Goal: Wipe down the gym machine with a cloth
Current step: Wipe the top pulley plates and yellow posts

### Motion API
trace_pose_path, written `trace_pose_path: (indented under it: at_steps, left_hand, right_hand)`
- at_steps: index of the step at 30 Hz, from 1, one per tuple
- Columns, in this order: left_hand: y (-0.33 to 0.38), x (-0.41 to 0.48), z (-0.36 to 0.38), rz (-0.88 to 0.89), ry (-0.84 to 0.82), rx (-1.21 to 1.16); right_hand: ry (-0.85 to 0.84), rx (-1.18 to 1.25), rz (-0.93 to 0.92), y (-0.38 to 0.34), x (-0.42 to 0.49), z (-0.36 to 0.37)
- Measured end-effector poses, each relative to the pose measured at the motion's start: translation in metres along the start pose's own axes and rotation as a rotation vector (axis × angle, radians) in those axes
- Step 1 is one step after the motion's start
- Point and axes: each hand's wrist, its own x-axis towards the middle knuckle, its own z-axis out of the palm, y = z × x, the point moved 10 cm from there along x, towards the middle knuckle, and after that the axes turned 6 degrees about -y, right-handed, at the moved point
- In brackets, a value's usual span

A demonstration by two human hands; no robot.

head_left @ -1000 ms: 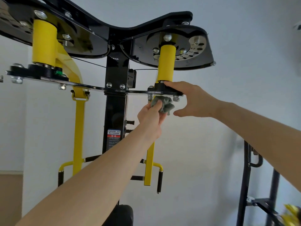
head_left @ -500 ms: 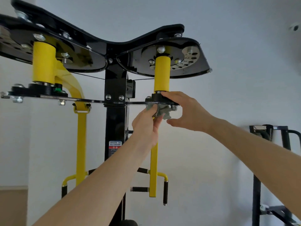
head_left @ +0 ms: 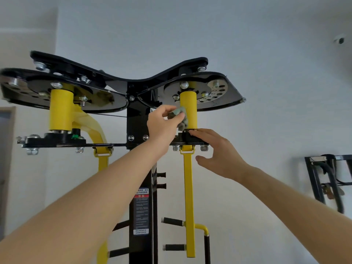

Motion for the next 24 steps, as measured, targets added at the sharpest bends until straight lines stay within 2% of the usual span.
trace_pose_path:
  at_steps: [5, 15, 24]
  left_hand:
    - [0.028, 0.018, 0.011, 0.089, -0.056, -0.01]
    - [-0.001, -0.005, 0.006, 0.165, -0.16, 0.219]
    - [0.055, 0.004, 0.034, 0.542, -0.185, 0.569]
  right_hand:
    - [-0.006, 0.011, 0.036, 0.004, 0.0, 0.002]
    - [-0.001, 0.051, 0.042, 0.007, 0.002, 0.004]
    - [-0.01, 0.065, 0.059, 0.007, 0.001, 0.005]
